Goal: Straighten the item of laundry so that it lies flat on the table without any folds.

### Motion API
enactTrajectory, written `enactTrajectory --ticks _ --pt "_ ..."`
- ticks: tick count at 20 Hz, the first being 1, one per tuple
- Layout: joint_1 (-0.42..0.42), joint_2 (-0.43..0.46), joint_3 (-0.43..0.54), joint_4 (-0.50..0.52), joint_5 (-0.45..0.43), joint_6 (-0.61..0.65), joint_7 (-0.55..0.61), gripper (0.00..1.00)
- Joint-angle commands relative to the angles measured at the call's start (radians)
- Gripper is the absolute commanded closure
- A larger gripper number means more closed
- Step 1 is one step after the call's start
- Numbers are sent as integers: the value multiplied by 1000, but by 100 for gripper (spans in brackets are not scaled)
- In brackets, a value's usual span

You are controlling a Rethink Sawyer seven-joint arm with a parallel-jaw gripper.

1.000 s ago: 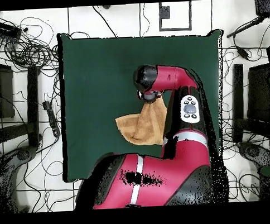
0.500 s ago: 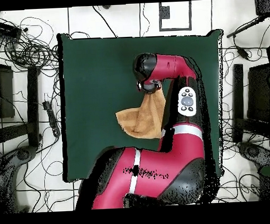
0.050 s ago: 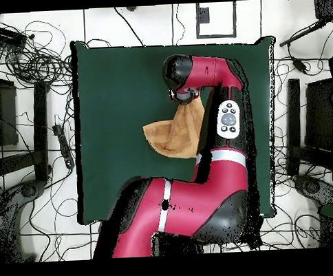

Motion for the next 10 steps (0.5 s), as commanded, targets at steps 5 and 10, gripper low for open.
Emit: enactTrajectory --ticks 5,10 --pt "51 131 146 -113 52 -225 204 100" --pt "54 142 142 -134 56 -216 201 100"
